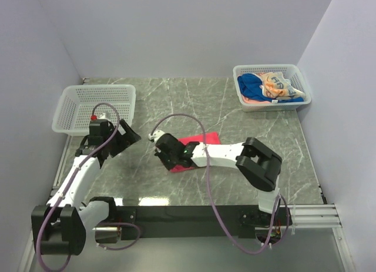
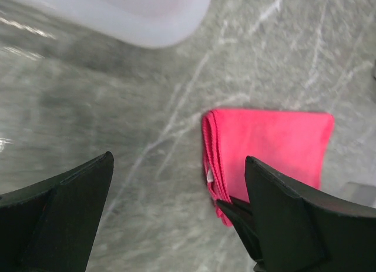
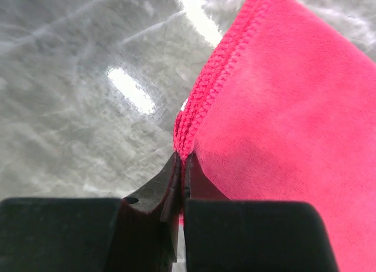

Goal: Fold and stack the towels
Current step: Neatly place the folded towel into the bin

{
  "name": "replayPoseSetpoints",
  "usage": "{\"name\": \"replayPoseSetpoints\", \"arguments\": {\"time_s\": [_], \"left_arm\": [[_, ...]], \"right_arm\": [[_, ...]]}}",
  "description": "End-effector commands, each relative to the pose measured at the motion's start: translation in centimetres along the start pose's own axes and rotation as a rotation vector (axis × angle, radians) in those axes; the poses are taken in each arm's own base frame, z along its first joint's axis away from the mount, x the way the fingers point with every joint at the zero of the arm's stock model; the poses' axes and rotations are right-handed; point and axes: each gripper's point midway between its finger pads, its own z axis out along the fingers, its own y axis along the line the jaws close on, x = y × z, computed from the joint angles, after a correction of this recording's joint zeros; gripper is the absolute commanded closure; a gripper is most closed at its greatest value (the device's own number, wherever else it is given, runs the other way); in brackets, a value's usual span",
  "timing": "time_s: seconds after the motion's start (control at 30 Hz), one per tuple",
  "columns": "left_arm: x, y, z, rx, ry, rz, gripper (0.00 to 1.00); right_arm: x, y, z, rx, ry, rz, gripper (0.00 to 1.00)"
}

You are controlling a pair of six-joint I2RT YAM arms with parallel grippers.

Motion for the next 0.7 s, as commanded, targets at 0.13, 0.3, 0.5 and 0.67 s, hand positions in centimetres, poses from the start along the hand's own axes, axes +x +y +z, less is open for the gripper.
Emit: {"name": "replayPoseSetpoints", "arguments": {"time_s": [0.13, 0.3, 0.5, 0.67], "left_arm": [[4.4, -4.3, 2.1, 0.228, 0.174, -0.130, 0.01], [7.6, -5.4, 4.0, 0.246, 0.250, -0.171, 0.01], [9.6, -6.9, 5.7, 0.259, 0.285, -0.235, 0.01], [11.0, -6.4, 7.3, 0.204, 0.288, -0.267, 0.01]], "right_arm": [[-5.7, 0.5, -2.9, -0.158, -0.241, 0.121, 1.00], [-6.3, 0.3, -3.4, -0.179, -0.284, 0.133, 1.00], [-5.5, 0.6, -2.6, -0.195, -0.268, 0.136, 1.00], [-5.6, 0.6, -2.5, -0.199, -0.279, 0.150, 1.00]]}}
